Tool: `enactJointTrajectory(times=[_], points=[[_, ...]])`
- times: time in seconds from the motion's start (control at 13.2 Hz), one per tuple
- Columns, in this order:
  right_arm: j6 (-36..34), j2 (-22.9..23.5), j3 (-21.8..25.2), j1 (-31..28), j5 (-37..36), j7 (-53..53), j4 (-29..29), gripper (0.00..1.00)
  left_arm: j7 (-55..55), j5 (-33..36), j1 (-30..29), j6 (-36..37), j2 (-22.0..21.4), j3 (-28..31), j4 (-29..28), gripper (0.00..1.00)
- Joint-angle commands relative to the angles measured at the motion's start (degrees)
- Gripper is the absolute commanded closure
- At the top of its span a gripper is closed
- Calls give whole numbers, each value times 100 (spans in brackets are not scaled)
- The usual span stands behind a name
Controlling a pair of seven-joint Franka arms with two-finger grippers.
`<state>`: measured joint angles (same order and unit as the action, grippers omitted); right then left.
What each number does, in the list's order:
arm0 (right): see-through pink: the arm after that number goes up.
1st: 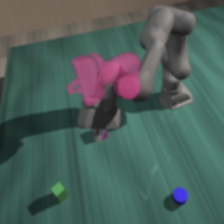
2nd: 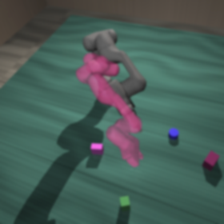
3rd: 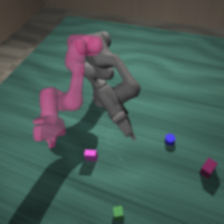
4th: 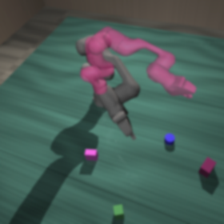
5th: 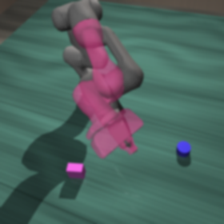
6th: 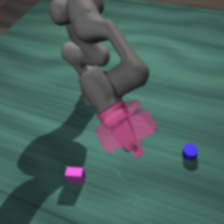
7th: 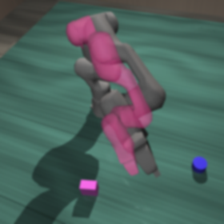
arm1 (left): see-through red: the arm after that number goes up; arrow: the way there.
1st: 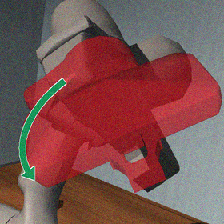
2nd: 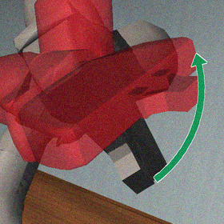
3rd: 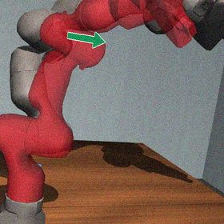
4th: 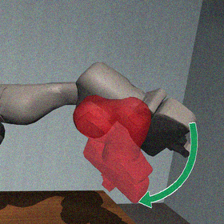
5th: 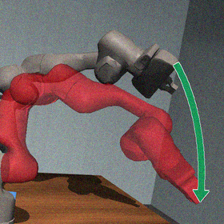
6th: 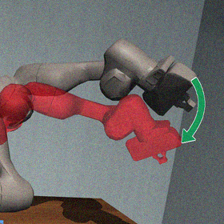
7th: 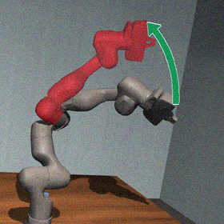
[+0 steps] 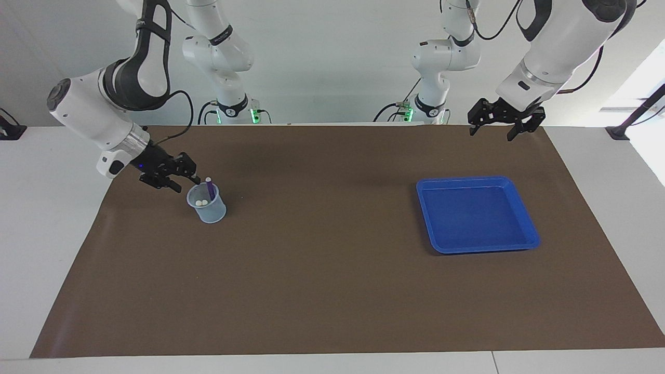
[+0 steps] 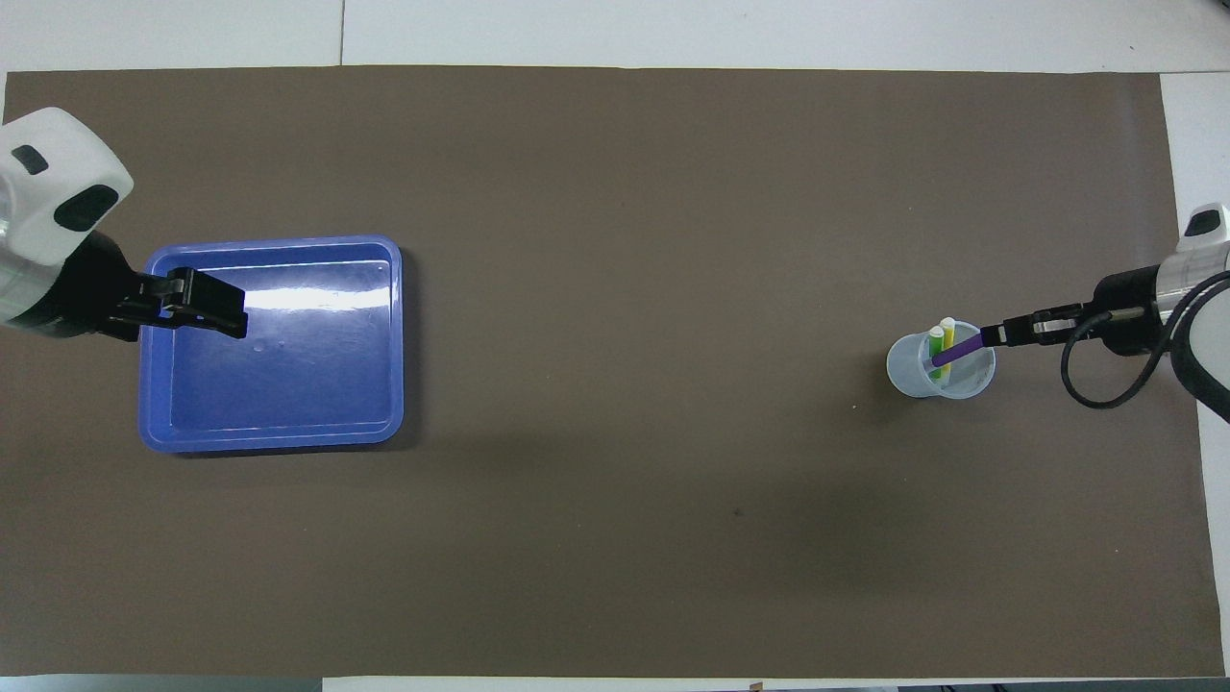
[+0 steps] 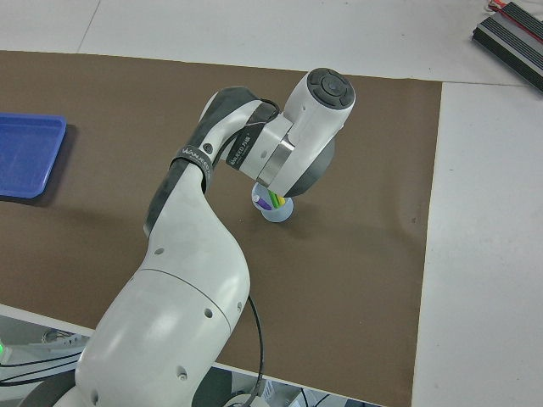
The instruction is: Transfer and insert pens with both arms
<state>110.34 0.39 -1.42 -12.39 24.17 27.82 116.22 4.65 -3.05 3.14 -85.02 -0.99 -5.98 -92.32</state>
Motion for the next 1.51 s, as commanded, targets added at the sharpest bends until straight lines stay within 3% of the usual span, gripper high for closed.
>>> enactJointTrajectory(times=[0.0,0.38,1.06,1.28,1.44], points=[[-598,-12,-25,-140,26,5,-659,0,89,103,170,-235,-24,159,-120,0],[-2224,-65,-34,-79,-1212,-513,-2164,0,-428,120,293,91,99,335,188,0],[-3307,-92,-34,-44,-2275,-610,-2639,0,-482,296,223,47,55,300,179,0],[-3116,-109,-96,404,-2663,-2110,-2553,0,-474,279,170,-58,38,300,127,0],[-2809,-170,-78,378,-2515,-2149,-2246,0,-482,278,170,-146,46,308,118,0]])
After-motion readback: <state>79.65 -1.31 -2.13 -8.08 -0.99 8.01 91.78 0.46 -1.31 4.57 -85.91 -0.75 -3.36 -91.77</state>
